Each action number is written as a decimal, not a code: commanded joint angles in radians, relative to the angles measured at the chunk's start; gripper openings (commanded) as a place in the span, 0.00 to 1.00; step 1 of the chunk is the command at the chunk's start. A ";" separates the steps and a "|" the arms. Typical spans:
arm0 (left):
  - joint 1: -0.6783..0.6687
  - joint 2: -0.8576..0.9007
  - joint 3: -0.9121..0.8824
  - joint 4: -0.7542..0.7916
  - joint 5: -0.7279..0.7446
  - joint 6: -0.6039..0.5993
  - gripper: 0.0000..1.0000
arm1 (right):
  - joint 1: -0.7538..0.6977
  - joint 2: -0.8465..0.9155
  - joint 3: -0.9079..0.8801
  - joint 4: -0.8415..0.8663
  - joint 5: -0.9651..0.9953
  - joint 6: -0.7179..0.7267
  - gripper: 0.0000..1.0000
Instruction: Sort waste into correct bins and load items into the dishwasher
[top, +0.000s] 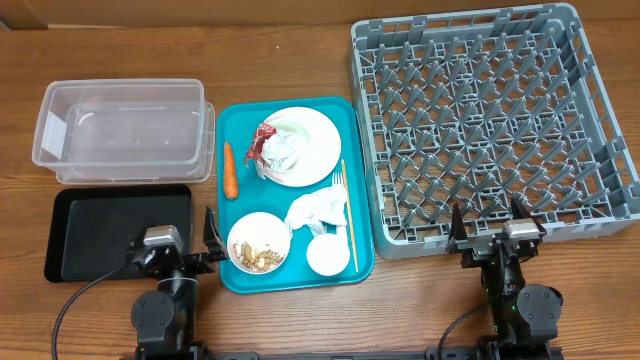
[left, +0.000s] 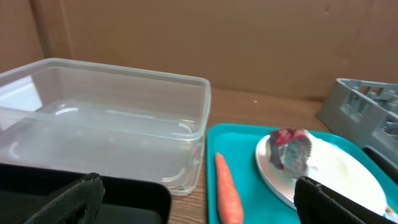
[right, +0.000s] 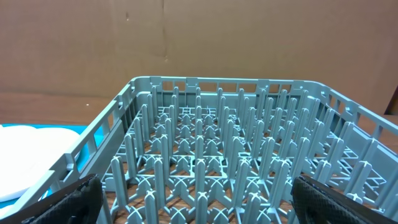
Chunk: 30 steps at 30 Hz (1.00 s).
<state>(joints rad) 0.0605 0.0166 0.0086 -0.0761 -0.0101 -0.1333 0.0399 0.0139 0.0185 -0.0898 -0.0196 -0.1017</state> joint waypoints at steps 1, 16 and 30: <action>-0.003 -0.010 -0.003 0.019 0.076 -0.032 1.00 | -0.003 -0.009 -0.011 0.006 -0.001 0.000 1.00; -0.003 0.002 0.285 0.020 0.466 -0.082 1.00 | -0.003 -0.009 -0.011 0.006 -0.001 0.000 1.00; -0.003 0.483 0.964 -0.614 0.490 0.010 1.00 | -0.003 -0.009 -0.011 0.006 -0.001 0.000 1.00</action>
<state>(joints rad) 0.0605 0.3878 0.8452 -0.6262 0.4637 -0.1768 0.0399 0.0139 0.0185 -0.0898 -0.0193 -0.1013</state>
